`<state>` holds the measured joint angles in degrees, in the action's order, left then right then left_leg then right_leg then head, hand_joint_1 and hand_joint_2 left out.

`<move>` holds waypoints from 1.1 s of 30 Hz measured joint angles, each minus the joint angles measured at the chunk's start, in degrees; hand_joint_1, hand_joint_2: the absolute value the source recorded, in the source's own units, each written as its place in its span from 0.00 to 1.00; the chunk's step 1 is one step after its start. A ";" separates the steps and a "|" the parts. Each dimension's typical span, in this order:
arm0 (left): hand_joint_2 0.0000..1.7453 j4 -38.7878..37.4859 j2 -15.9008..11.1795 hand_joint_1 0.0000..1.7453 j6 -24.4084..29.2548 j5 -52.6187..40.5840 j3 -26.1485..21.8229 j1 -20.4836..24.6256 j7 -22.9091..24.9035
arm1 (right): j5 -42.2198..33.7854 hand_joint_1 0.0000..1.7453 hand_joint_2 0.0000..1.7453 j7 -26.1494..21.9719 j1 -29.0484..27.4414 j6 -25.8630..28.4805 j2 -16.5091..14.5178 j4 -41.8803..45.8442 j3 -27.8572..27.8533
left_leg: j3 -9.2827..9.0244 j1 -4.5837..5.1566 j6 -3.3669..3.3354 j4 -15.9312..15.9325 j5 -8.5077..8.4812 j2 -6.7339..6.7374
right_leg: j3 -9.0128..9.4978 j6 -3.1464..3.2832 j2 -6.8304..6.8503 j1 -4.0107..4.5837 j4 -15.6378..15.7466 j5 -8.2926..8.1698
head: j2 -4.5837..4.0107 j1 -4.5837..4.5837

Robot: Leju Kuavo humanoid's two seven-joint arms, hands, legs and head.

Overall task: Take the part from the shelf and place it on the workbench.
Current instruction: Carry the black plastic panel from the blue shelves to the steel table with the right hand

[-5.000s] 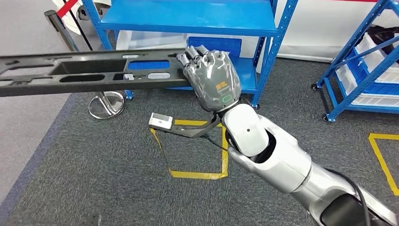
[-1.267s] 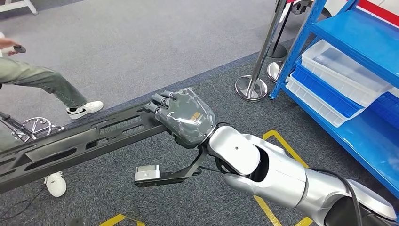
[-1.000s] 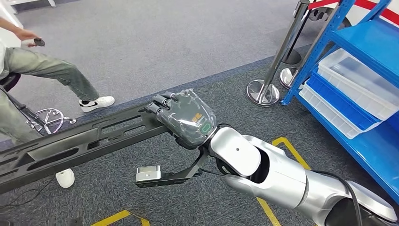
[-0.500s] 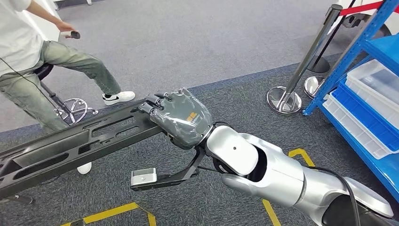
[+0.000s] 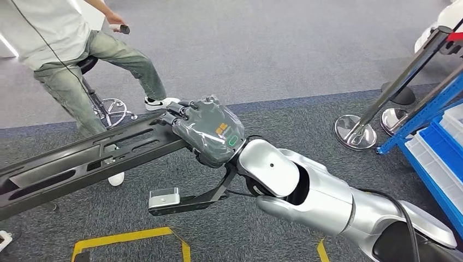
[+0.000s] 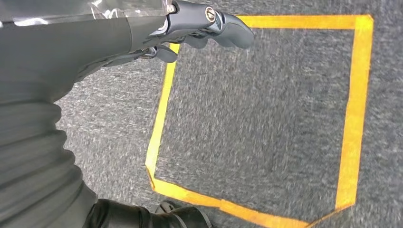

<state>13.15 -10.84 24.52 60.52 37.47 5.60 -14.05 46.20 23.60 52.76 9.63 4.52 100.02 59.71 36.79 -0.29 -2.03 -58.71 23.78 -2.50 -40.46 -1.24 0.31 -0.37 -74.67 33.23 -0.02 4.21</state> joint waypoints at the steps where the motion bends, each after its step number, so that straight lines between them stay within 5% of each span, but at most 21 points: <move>1: 1.00 0.01 0.01 0.00 -0.05 -0.03 0.19 -0.03 0.02 | 0.12 1.00 1.00 0.07 -0.01 0.00 0.10 0.00 0.00 | -0.06 0.07 -0.03 -0.10 0.05 -0.69 | 0.64 0.23 -0.23 0.03 2.05 -1.83 | 0.00 -0.01; 4: 1.00 0.07 0.37 0.00 -0.16 0.05 0.45 -0.01 -0.14 | 0.77 1.00 1.00 0.19 0.02 0.05 0.22 0.01 0.00 | 0.07 0.16 0.22 -0.42 0.19 -2.70 | 4.68 1.18 -3.18 0.07 12.18 -7.10 | 0.01 0.06; 6: 1.00 0.15 0.61 0.00 -0.20 0.18 0.47 -0.01 -0.42 | 0.96 1.00 1.00 0.21 0.03 0.07 0.27 0.02 0.00 | 0.54 -0.14 0.84 -0.45 0.01 -3.77 | 5.64 1.51 -4.23 0.18 14.56 -7.42 | 0.01 0.09; 8: 1.00 0.18 0.61 0.00 -0.22 0.37 0.49 -0.28 -0.55 | 1.07 1.00 1.00 0.22 0.06 0.09 0.32 0.03 0.00 | 0.82 -0.48 1.57 -0.30 -0.18 -4.51 | 6.01 1.84 -3.21 0.17 15.24 -7.67 | 0.01 0.03; 10: 1.00 0.19 0.73 0.00 -0.12 0.63 0.49 -0.48 -0.41 | 1.28 1.00 1.00 0.22 0.11 0.09 0.33 0.03 0.00 | 1.59 -0.31 2.19 -1.93 0.77 -2.31 | 6.71 2.29 -2.07 -0.08 16.03 -7.94 | 0.00 0.33; 12: 1.00 0.20 0.86 0.00 0.03 0.76 0.49 -0.38 -0.15 | 1.44 1.00 1.00 0.22 0.13 0.09 0.34 0.02 0.00 | 4.32 -0.32 2.81 -7.55 3.49 1.00 | 7.27 2.57 -0.82 -0.06 16.41 -7.90 | 0.00 0.67; 14: 1.00 0.20 0.95 0.00 0.11 0.76 0.49 -0.29 0.04 | 1.55 1.00 1.00 0.24 0.03 0.08 0.37 0.02 0.00 | 7.58 -0.63 3.29 -13.65 5.64 2.04 | 7.40 2.67 0.52 -0.01 16.36 -7.68 | 0.00 0.74; 15: 1.00 0.20 0.99 0.00 0.11 0.73 0.49 -0.29 0.08 | 1.61 1.00 1.00 0.26 -0.05 0.07 0.38 0.02 0.00 | 8.13 -0.76 3.44 -14.50 5.44 2.19 | 7.43 2.61 1.13 -0.02 16.30 -7.55 | 0.00 0.76; 17: 1.00 0.20 1.04 0.00 0.12 0.69 0.49 -0.31 0.18 | 1.75 1.00 1.00 0.31 -0.13 0.05 0.44 0.02 0.00 | 6.00 -0.93 3.58 -10.31 2.57 2.79 | 7.58 2.35 2.33 -0.06 16.07 -7.19 | 0.00 0.75; 20: 1.00 0.20 1.04 0.00 0.24 0.73 0.49 -0.16 0.34 | 1.88 1.00 1.00 0.40 -0.10 0.01 0.53 0.04 0.00 | 1.20 -0.40 2.85 -1.22 -0.32 5.48 | 7.84 1.52 3.78 0.24 15.70 -6.44 | 0.00 0.74; 23: 1.00 0.20 1.07 0.00 0.37 0.90 0.49 -0.09 0.47 | 1.91 1.00 1.00 0.54 -0.09 -0.06 0.57 0.09 -0.01 | 0.79 -0.02 1.48 -0.22 -0.28 4.54 | 8.20 0.63 5.03 0.54 15.93 -6.05 | 0.00 0.70; 26: 1.00 0.20 1.12 0.00 0.40 1.02 0.50 -0.19 0.52 | 1.91 1.00 1.00 0.67 -0.04 -0.21 0.62 0.10 -0.04 | 0.27 -0.26 0.58 0.43 -0.48 3.01 | 6.84 -0.11 2.94 0.28 12.12 -3.38 | 0.00 0.45; 29: 1.00 0.20 1.25 0.00 0.36 1.01 0.51 -0.08 0.45 | 1.91 1.00 1.00 0.74 -0.31 -0.50 0.85 0.09 -0.09 | 0.20 -0.10 -0.11 0.51 -0.43 1.38 | 1.20 -0.12 0.36 0.30 1.35 0.89 | 0.01 0.15; 31: 1.00 0.21 1.40 0.00 0.33 0.95 0.51 -0.11 0.24 | 1.91 1.00 1.00 0.78 -0.77 -0.62 1.05 0.09 -0.08 | 0.16 0.04 -0.20 0.41 -0.38 -0.05 | -0.05 0.11 -0.05 0.35 0.19 -0.31 | 0.00 0.14; 33: 1.00 0.24 1.60 0.00 0.39 0.92 0.51 -0.16 0.05 | 1.90 1.00 1.00 0.76 -0.98 -0.59 1.14 0.09 -0.08 | 0.13 0.07 -0.19 0.22 -0.35 -1.53 | 2.40 0.69 -1.18 0.40 6.53 -4.63 | 0.01 0.13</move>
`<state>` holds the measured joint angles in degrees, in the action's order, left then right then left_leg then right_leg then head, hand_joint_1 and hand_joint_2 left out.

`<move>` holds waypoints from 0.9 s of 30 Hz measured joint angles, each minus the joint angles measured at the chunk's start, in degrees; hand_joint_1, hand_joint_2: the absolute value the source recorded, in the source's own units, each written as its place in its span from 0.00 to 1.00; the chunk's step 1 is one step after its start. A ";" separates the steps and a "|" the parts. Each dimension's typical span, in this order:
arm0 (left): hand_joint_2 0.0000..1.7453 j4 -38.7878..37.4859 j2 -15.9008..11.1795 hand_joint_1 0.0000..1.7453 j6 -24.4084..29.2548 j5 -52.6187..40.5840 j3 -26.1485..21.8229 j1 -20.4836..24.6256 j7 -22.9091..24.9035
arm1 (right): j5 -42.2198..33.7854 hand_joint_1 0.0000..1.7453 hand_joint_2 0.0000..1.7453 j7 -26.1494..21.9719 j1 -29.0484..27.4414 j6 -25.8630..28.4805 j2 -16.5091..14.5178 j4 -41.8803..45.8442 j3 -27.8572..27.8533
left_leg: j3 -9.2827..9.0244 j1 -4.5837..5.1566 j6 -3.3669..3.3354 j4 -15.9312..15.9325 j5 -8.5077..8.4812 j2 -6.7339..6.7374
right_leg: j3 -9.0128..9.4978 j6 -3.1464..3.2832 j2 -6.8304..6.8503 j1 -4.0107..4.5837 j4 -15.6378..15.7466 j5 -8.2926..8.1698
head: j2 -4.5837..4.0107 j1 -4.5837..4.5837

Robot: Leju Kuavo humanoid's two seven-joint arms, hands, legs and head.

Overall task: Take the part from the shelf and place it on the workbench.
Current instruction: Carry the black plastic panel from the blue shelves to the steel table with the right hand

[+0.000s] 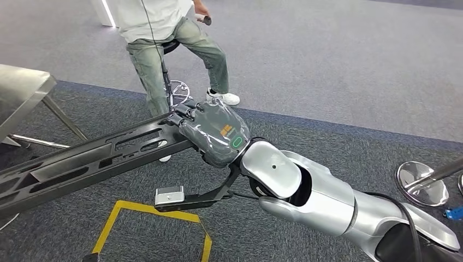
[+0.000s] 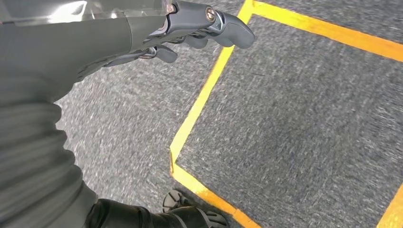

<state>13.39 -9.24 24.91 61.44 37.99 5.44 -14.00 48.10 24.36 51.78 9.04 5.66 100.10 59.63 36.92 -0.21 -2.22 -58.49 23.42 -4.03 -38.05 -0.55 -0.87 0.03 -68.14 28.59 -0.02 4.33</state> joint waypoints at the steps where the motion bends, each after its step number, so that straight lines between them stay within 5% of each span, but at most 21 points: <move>1: 1.00 0.02 0.14 0.00 0.03 -0.02 0.00 0.03 -0.05 | -0.02 1.00 1.00 -0.05 -0.02 0.05 0.01 0.00 -0.01 | 0.07 0.08 0.09 -0.19 0.04 -0.67 | 1.59 0.36 -0.98 -0.02 3.79 -1.68 | 0.00 0.01; 3: 1.00 0.07 0.33 0.00 0.07 -0.14 0.00 0.12 -0.08 | -0.10 1.00 1.00 -0.20 -0.08 0.16 0.01 0.00 -0.01 | 0.40 0.09 0.48 -0.40 0.00 -1.78 | 3.38 0.72 -2.22 -0.08 8.11 -2.92 | 0.01 0.05; 6: 1.00 0.08 0.40 0.00 0.12 -0.24 0.00 -0.15 -0.08 | -0.25 1.00 1.00 -0.36 -0.25 0.28 -0.01 -0.02 -0.03 | 0.82 -0.05 1.44 -0.53 -0.06 -2.51 | 4.05 1.08 -1.05 -0.14 9.22 -3.02 | -0.01 0.05; 8: 1.00 0.08 0.51 0.00 0.19 -0.32 0.00 -0.31 -0.08 | -0.32 1.00 1.00 -0.44 -0.40 0.48 -0.02 -0.02 -0.07 | 2.09 0.03 1.97 -3.31 1.62 -0.27 | 4.79 1.57 0.01 -0.30 9.95 -3.31 | -0.01 0.26; 10: 1.00 0.08 0.61 0.00 0.22 -0.53 0.01 -0.21 -0.06 | -0.37 1.00 1.00 -0.52 -0.85 0.71 0.01 0.00 -0.09 | 5.28 -0.20 2.45 -9.99 4.93 2.46 | 5.08 1.88 1.14 -0.24 10.11 -3.25 | 0.00 0.46; 12: 1.00 0.09 0.72 0.00 0.22 -0.73 0.04 -0.17 -0.05 | -0.39 1.00 1.00 -0.59 -1.48 0.83 0.03 0.00 -0.09 | 8.04 -0.64 2.94 -15.40 6.67 3.39 | 5.14 1.95 2.35 -0.19 10.06 -3.06 | 0.01 0.47; 14: 1.00 0.10 0.82 0.00 0.25 -0.79 0.06 -0.24 -0.07 | -0.39 1.00 1.00 -0.61 -1.82 0.86 0.03 0.01 -0.09 | 6.85 -1.08 3.34 -13.12 4.60 3.97 | 5.23 1.69 3.46 -0.26 9.89 -2.77 | 0.00 0.47; 16: 1.00 0.13 0.93 0.00 0.32 -0.77 0.07 -0.18 -0.17 | -0.39 1.00 1.00 -0.61 -1.91 0.92 0.03 0.15 -0.10 | 2.82 -1.11 3.56 -5.72 1.65 5.83 | 5.31 1.04 4.43 -0.22 9.42 -2.21 | -0.01 0.51; 19: 1.00 0.19 1.13 0.00 0.41 -0.73 0.07 0.06 -0.38 | -0.39 1.00 1.00 -0.64 -1.95 1.03 0.08 0.42 -0.13 | 0.51 -0.66 3.00 -1.28 1.03 7.32 | 5.16 0.24 5.20 0.15 8.79 -1.58 | -0.01 0.52; 23: 1.00 0.20 1.25 0.00 0.63 -0.55 0.08 0.00 -0.32 | -0.39 1.00 1.00 -0.84 -2.18 1.32 0.12 0.65 -0.15 | 0.57 -0.70 2.12 -1.15 0.95 6.12 | 5.18 -0.30 5.06 0.06 8.23 -0.90 | 0.00 0.18; 25: 1.00 0.21 1.39 0.00 1.14 -0.10 0.10 -0.04 0.13 | -0.37 1.00 1.00 -1.07 -2.78 1.76 0.36 1.09 -0.25 | 0.52 -0.49 0.89 -1.12 1.01 4.06 | 2.17 -0.92 3.13 -0.19 1.60 2.80 | -0.01 -0.31; 27: 1.00 0.21 1.42 0.00 1.48 0.19 0.11 -0.03 0.75 | -0.25 1.00 1.00 -1.08 -3.56 1.89 0.74 1.38 -0.33 | 0.42 -0.22 0.21 -1.06 1.03 2.23 | -2.22 -0.86 1.32 -0.21 -6.62 5.93 | -0.01 -0.51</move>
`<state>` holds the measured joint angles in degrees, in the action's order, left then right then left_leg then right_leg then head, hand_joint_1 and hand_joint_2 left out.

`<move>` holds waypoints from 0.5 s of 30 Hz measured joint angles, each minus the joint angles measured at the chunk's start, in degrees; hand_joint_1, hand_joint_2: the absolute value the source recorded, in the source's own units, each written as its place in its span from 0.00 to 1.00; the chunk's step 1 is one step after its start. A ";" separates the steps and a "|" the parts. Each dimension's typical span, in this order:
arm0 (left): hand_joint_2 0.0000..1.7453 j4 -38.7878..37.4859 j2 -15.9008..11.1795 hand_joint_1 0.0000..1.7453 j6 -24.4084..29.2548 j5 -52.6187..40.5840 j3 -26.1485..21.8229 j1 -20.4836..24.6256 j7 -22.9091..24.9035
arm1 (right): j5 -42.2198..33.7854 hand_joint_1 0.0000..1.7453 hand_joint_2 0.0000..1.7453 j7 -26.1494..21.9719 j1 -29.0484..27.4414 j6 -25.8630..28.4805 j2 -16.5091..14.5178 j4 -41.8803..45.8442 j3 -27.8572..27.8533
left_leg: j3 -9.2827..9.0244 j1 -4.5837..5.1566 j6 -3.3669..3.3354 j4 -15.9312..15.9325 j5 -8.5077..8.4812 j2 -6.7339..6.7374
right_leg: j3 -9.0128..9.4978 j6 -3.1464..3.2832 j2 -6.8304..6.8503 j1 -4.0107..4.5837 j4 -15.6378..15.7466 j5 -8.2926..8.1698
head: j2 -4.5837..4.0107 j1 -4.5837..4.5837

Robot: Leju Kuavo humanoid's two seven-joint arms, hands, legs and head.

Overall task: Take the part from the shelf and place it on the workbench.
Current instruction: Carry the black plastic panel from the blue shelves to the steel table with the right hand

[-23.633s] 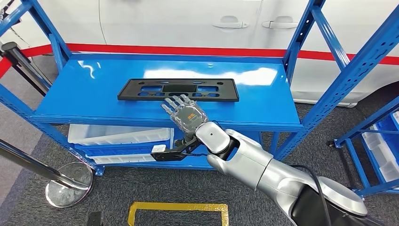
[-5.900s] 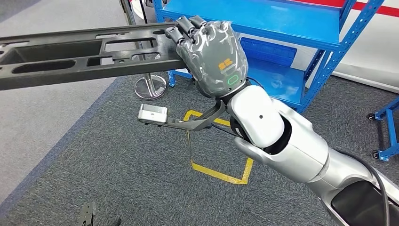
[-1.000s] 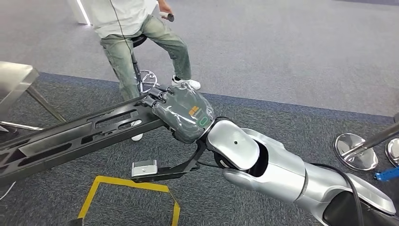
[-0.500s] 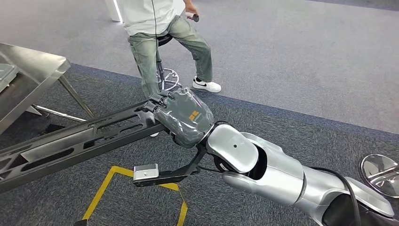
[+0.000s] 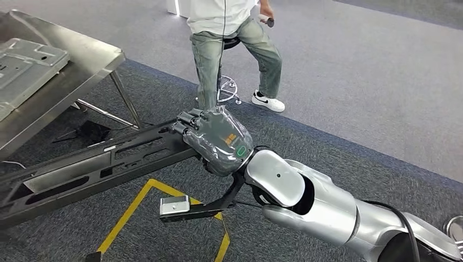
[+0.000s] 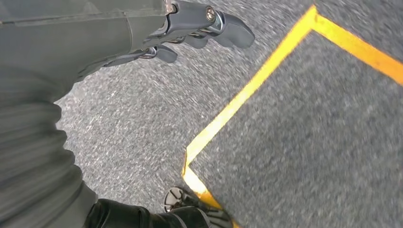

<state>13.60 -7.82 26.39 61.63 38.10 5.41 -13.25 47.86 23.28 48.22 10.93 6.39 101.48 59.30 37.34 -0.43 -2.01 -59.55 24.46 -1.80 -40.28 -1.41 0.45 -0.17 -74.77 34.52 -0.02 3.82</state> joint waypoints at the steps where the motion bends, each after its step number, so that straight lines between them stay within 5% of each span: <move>1: 1.00 0.00 0.00 0.00 0.04 0.01 0.00 -0.03 0.21 | 0.10 1.00 1.00 0.03 -0.27 -0.02 0.15 0.04 -0.01 | -0.02 0.12 -0.05 -0.01 0.02 -0.72 | -0.71 0.26 -0.15 0.10 -0.70 -0.59 | 0.00 0.00; 3: 1.00 0.00 0.00 0.00 0.07 -0.01 0.00 -0.08 0.39 | 0.26 1.00 1.00 0.07 -0.49 -0.07 0.37 0.26 -0.03 | -0.14 0.26 -0.07 -0.04 0.01 -2.22 | 0.96 0.99 -0.82 0.35 4.11 -4.47 | 0.00 -0.01; 5: 1.00 0.00 0.09 0.00 0.08 -0.03 0.01 -0.05 0.40 | 0.32 1.00 1.00 0.07 -0.47 -0.08 0.54 0.61 -0.14 | -0.14 0.24 0.03 -0.07 -0.02 -3.52 | 4.17 1.73 -3.01 0.53 11.47 -7.79 | 0.00 0.05; 7: 1.00 0.01 0.21 0.00 0.05 -0.14 0.02 0.00 0.33 | 0.35 1.00 1.00 0.11 -0.43 -0.22 0.62 0.95 -0.28 | 0.11 0.01 0.46 -0.03 -0.21 -4.53 | 5.62 2.01 -4.34 0.70 14.73 -8.49 | 0.00 0.03; 9: 1.00 0.02 0.25 0.00 -0.06 -0.33 0.08 -0.19 0.10 | 0.45 1.00 1.00 0.33 -0.33 -0.64 0.63 1.14 -0.36 | 0.33 -0.18 1.10 0.11 -0.42 -5.17 | 6.02 2.18 -3.48 0.65 15.39 -8.72 | 0.00 -0.07; 11: 1.00 0.02 0.25 0.00 -0.45 -0.52 0.17 -0.35 -0.04 | 0.58 1.00 1.00 0.73 0.12 -1.46 0.60 1.16 -0.37 | 1.05 0.04 1.65 -1.33 0.55 -3.21 | 6.72 2.54 -2.34 0.38 16.37 -9.15 | 0.00 0.01; 13: 1.00 0.02 0.19 0.00 -1.09 -0.84 0.32 -0.06 0.26 | 0.58 1.00 1.00 1.28 1.18 -2.63 0.56 1.05 -0.38 | 3.57 0.13 2.17 -6.60 3.43 -0.23 | 7.10 2.80 -1.02 0.33 16.90 -9.33 | 0.01 0.15; 15: 1.00 0.02 0.10 0.00 -1.73 -1.26 0.69 0.26 0.95 | 0.23 1.00 1.00 1.91 2.34 -3.95 0.46 0.71 -0.38 | 6.75 -0.19 2.69 -12.94 5.94 0.78 | 7.09 2.92 0.46 0.38 16.86 -9.22 | 0.01 0.21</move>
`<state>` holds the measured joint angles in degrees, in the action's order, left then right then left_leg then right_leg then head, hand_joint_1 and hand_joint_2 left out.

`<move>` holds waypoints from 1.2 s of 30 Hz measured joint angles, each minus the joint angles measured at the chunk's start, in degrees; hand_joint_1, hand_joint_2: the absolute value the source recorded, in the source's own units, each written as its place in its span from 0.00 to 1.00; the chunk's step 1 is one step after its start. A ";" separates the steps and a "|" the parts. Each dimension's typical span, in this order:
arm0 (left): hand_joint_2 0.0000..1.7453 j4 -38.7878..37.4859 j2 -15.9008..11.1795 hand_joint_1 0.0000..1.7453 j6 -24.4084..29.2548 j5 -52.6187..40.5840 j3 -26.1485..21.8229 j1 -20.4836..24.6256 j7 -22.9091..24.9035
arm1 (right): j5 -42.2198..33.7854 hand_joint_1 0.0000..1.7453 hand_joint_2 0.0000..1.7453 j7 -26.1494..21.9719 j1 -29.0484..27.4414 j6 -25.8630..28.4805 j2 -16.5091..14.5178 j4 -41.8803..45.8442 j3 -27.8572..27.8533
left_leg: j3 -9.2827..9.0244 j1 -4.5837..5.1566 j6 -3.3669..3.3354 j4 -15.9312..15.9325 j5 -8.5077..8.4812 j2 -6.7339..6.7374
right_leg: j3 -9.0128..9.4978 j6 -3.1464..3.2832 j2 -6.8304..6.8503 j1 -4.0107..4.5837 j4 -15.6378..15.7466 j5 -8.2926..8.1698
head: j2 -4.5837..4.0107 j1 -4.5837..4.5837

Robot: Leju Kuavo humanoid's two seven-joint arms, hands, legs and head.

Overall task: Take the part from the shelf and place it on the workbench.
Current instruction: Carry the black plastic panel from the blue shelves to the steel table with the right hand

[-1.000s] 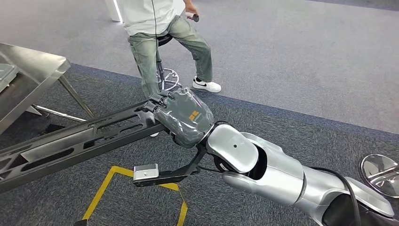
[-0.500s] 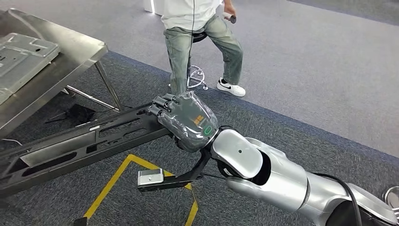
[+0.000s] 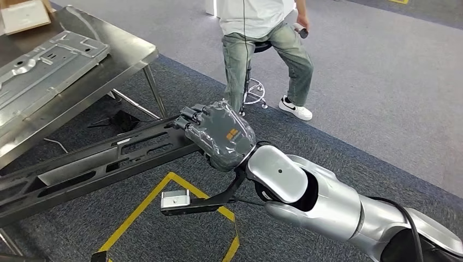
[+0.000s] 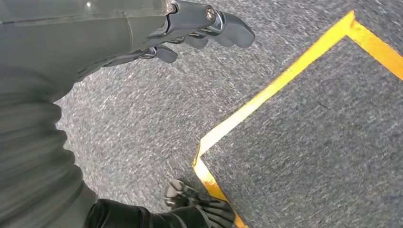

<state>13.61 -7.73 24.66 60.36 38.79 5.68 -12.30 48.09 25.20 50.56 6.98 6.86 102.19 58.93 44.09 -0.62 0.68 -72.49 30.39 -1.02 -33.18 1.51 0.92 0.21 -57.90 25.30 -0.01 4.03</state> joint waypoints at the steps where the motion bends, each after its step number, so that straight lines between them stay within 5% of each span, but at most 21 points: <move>1: 1.00 -0.01 -0.04 0.00 -0.30 -0.20 0.21 0.01 0.39 | -0.26 1.00 1.00 0.28 0.50 -0.60 -0.12 -0.33 0.00 | 0.62 -0.18 0.22 -1.22 0.04 0.23 | 0.00 -0.02 0.73 -0.01 -0.02 0.08 | 0.01 -0.01; 2: 1.00 -0.01 -0.05 0.00 -0.61 -0.46 0.39 -0.05 0.79 | -0.53 1.00 1.00 0.49 1.06 -1.04 -0.26 -0.82 0.01 | 0.19 -0.34 0.40 -0.39 -0.86 0.47 | -0.01 -0.10 1.42 -0.05 -0.06 0.17 | 0.00 0.01; 4: 1.00 -0.01 -0.12 0.00 -1.25 -1.03 0.61 -0.12 1.46 | -1.09 1.00 1.00 0.84 2.50 -1.40 -0.57 -2.07 0.02 | -3.47 -0.56 0.69 6.47 -4.02 1.92 | 0.00 -0.54 2.68 -0.12 -0.37 0.47 | 0.00 0.01; 6: 1.00 0.01 -0.21 0.00 -1.80 -1.59 0.92 0.04 1.86 | -1.85 1.00 1.00 1.07 3.80 -1.17 -0.72 -3.43 0.01 | -6.55 -0.36 0.33 12.19 -5.72 3.37 | -0.06 -1.20 3.74 0.08 -0.88 0.99 | 0.00 -0.01; 9: 1.00 -0.01 -0.35 0.00 -2.09 -1.92 1.67 0.04 1.86 | -2.68 1.00 1.00 1.10 4.43 -0.67 -0.80 -5.12 0.00 | -7.07 -0.06 -0.85 13.28 -5.84 2.34 | 0.22 -2.04 5.10 0.30 -1.03 1.50 | 0.00 -0.15; 12: 1.00 -0.01 -0.59 0.00 -2.22 -1.93 1.95 -0.16 1.75 | -2.87 1.00 1.00 1.09 4.78 -0.47 -0.80 -6.08 0.00 | -7.33 -0.23 -1.75 13.61 -6.05 0.87 | -1.16 -2.90 2.41 -0.20 -4.64 4.00 | 0.00 -0.27; 14: 1.00 -0.01 -0.69 0.00 -2.30 -1.93 2.06 0.00 1.73 | -2.92 1.00 1.00 1.07 4.90 -0.37 -0.79 -6.62 0.00 | -7.31 -0.19 -2.14 13.63 -6.06 -0.08 | -4.70 -3.08 0.10 -0.32 -11.78 7.31 | -0.01 -0.36; 16: 1.00 -0.01 -0.77 0.00 -2.34 -1.94 2.24 0.08 1.71 | -2.97 1.00 1.00 1.05 4.75 -0.34 -0.78 -7.19 0.00 | -7.33 -0.08 -2.28 13.62 -6.03 -1.33 | -7.74 -3.04 -0.45 -0.32 -17.03 8.45 | 0.00 -0.37; 18: 1.00 -0.02 -0.84 0.00 -2.34 -1.94 2.37 0.02 1.70 | -2.98 1.00 1.00 1.05 4.72 -0.33 -0.78 -7.63 0.00 | -7.46 -0.04 -2.29 13.60 -6.01 -2.72 | -7.10 -2.68 -0.90 -0.32 -14.42 5.48 | 0.00 -0.37; 21: 1.00 -0.01 -0.85 0.00 -2.35 -1.94 2.57 0.12 1.69 | -2.98 1.00 1.00 1.05 5.02 -0.26 -0.79 -8.08 0.00 | -7.26 -0.12 -1.94 13.47 -6.05 -4.61 | -2.76 -1.90 -4.39 -0.42 -3.96 0.31 | -0.01 -0.36; 22: 1.00 -0.01 -0.85 0.00 -2.37 -1.94 2.69 0.15 1.68 | -2.99 1.00 1.00 1.04 5.10 -0.23 -0.80 -8.19 0.00 | -7.01 -0.25 -1.64 13.47 -6.15 -5.15 | -2.06 -1.75 -5.22 -0.37 -2.30 -0.01 | 0.00 -0.34; 24: 1.00 -0.01 -0.86 0.00 -2.38 -1.93 2.91 -0.01 1.66 | -3.01 1.00 1.00 1.03 5.17 -0.20 -0.83 -8.36 0.00 | -6.66 -0.51 -0.81 13.75 -6.49 -6.27 | -1.60 -1.48 -4.78 -0.29 -1.31 0.10 | 0.00 -0.38; 25: 1.00 -0.01 -0.87 0.00 -2.39 -1.93 2.97 -0.18 1.66 | -3.02 1.00 1.00 1.03 5.19 -0.21 -0.86 -8.43 0.00 | -6.54 -0.56 -0.52 13.78 -6.49 -5.98 | -1.34 -1.25 -4.18 -0.33 -0.90 -0.08 | 0.01 -0.37; 27: 1.00 -0.01 -0.92 0.00 -2.39 -1.93 3.04 -0.28 1.63 | -3.01 1.00 1.00 1.03 5.33 -0.20 -0.95 -8.55 0.00 | -5.59 -0.33 -0.06 11.86 -5.18 -3.27 | -0.79 -0.73 -2.94 -0.56 0.00 -0.46 | 0.00 -0.21; 29: 1.00 -0.01 -1.03 0.00 -2.36 -1.94 3.17 -0.03 1.37 | -3.00 1.00 1.00 1.07 5.43 -0.22 -0.99 -8.74 0.01 | -2.74 -0.30 0.28 5.97 -2.09 -0.38 | -0.53 -0.39 -1.55 -0.41 0.27 -0.49 | -0.01 -0.03; 31: 1.00 -0.01 -1.10 0.00 -2.35 -2.00 3.30 0.11 0.94 | -3.01 1.00 1.00 1.13 5.38 -0.26 -1.00 -8.95 0.02 | 0.01 -0.48 0.65 0.51 -0.23 0.24 | -0.53 -0.20 -0.03 -0.29 0.21 -0.34 | -0.01 -0.02; 32: 1.00 0.00 -1.11 0.00 -2.36 -2.03 3.33 0.08 0.62 | -3.02 1.00 1.00 1.10 5.32 -0.26 -1.01 -9.04 0.02 | 0.15 -0.56 0.80 0.21 -0.64 0.42 | -0.54 -0.21 0.66 -0.28 0.15 -0.24 | -0.01 -0.02; 36: 1.00 0.00 -1.36 0.00 -2.38 -1.75 3.35 0.11 -0.83 | -2.91 1.00 1.00 0.59 5.23 -0.14 -1.15 -9.36 0.02 | -6.14 -0.37 0.71 11.45 -5.59 2.96 | -0.63 -1.05 2.88 -0.10 -0.74 0.60 | 0.00 -0.05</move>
<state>13.61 -9.09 22.28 58.61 42.14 5.78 -13.14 45.18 25.78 55.80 6.84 5.71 92.83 58.95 37.95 -0.99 1.39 -61.04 24.80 1.94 -33.81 0.46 3.80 0.11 -58.64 25.90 -0.02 3.98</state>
